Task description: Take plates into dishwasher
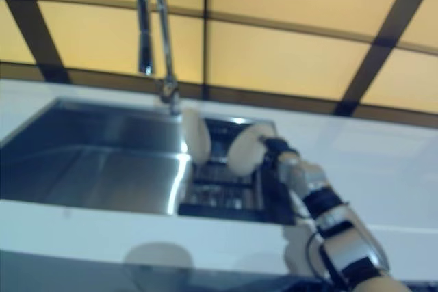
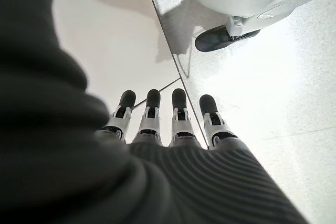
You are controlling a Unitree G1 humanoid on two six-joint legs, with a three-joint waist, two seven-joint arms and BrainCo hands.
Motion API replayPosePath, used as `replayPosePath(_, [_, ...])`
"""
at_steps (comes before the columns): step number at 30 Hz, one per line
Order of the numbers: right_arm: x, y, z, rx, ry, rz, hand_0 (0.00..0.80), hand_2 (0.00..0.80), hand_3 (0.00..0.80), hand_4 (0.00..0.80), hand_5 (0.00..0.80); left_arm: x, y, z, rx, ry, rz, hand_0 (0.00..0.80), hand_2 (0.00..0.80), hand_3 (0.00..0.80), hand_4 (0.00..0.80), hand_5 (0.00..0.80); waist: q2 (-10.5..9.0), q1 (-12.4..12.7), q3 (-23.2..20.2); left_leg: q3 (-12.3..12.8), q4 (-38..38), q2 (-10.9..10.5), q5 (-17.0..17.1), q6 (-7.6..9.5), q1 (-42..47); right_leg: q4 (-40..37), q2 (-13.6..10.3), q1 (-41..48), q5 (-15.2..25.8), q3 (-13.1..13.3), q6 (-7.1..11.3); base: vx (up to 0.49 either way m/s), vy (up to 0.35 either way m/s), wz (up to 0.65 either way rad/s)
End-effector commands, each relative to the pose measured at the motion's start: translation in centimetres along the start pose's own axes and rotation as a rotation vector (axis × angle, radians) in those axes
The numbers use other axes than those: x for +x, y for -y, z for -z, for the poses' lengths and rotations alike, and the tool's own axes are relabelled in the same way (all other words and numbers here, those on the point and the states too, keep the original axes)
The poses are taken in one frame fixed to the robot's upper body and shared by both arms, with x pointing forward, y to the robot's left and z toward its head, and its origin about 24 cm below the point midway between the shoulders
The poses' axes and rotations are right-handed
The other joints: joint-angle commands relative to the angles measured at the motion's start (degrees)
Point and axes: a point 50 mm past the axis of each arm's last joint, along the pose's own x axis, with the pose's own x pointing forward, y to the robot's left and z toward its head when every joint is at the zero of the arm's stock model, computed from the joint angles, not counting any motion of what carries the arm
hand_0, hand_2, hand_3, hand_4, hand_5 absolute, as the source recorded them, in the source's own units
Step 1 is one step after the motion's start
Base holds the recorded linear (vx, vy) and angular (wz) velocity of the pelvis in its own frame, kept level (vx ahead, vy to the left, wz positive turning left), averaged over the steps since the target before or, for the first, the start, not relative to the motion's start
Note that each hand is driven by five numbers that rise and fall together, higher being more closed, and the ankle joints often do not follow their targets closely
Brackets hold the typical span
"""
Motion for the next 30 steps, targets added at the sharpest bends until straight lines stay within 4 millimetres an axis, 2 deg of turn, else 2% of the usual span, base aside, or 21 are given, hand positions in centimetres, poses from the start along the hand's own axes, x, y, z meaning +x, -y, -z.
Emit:
replayPosePath(1, [-1.1, 0.6, -6.2, -0.006, 0.254, 0.014, 0.8, 0.8, 0.8, 0.8, 0.8, 0.2, 0.1, -0.3, 0.04, 0.014, 0.001, 0.0, 0.0, 0.0, 0.0, 0.0, -0.9, -0.79, -3.83, 0.44, -0.24, -3.97, -3.05, 3.95, -0.64, 3.3, -0.58, -0.51, -1.67, 3.85, 3.17, -0.033, 0.065, -0.05])
replayPosePath(15, [-4.0, -1.0, -8.5, 0.095, 0.437, -0.101, 0.8, 0.8, 0.8, 0.8, 0.8, -0.2, 0.1, 1.1, 0.027, -0.019, -0.008, 0.0, 0.0, 0.0, 0.0, 0.0, -0.96, -2.25, -6.31, 2.15, -0.24, -4.3, -3.93, 4.91, 0.28, 3.61, -1.63, -1.09, -0.74, 5.38, 4.7, -0.018, 0.049, -0.06])
replayPosePath(19, [-4.8, -0.9, -9.3, 0.093, 0.503, -0.111, 0.8, 0.8, 0.8, 0.8, 0.8, -0.3, 0.1, 1.6, 0.024, -0.028, -0.005, 0.0, 0.0, 0.0, 0.0, 0.0, -0.98, -2.44, -6.7, 2.53, -0.23, -4.36, -4.07, 5.25, 0.42, 4.23, -2.1, -1.48, -0.66, 5.49, 5.17, -0.03, 0.063, -0.11])
replayPosePath(22, [-5.5, -0.5, -10.0, 0.072, 0.556, -0.105, 0.8, 0.8, 0.8, 0.8, 0.8, -0.5, 0.3, 2.2, 0.029, -0.036, 0.0, 0.0, 0.0, 0.0, 0.0, 0.0, -1.0, -2.81, -6.8, 3.08, 0.0, -4.34, -4.19, 5.51, 0.65, 5.29, -2.49, -1.92, -0.63, 5.7, 5.55, -0.027, 0.093, -0.18])
replayPosePath(27, [-6.5, 1.4, -11.3, 0.023, 0.654, -0.059, 0.8, 0.8, 0.8, 0.8, 0.8, -0.8, 0.0, 2.9, 0.055, -0.053, 0.005, 0.0, 0.0, 0.0, 0.0, 0.0, -1.38, -3.87, -6.73, 3.97, 0.41, -4.47, -4.51, 5.93, 0.95, 7.47, -3.15, -3.33, 0.76, 6.78, 6.7, -0.031, 0.096, -0.19])
replayPosePath(30, [-7.4, 3.2, -12.2, -0.013, 0.701, -0.022, 0.8, 0.8, 0.8, 0.8, 0.8, -1.1, -0.3, 3.8, 0.085, -0.078, 0.014, 0.0, 0.0, 0.0, 0.0, 0.0, -2.04, -5.09, -6.78, 5.63, 0.42, -4.26, -4.84, 5.6, 1.51, 8.58, -3.95, -5.25, 3.79, 6.71, 8.07, -0.001, 0.085, -0.25])
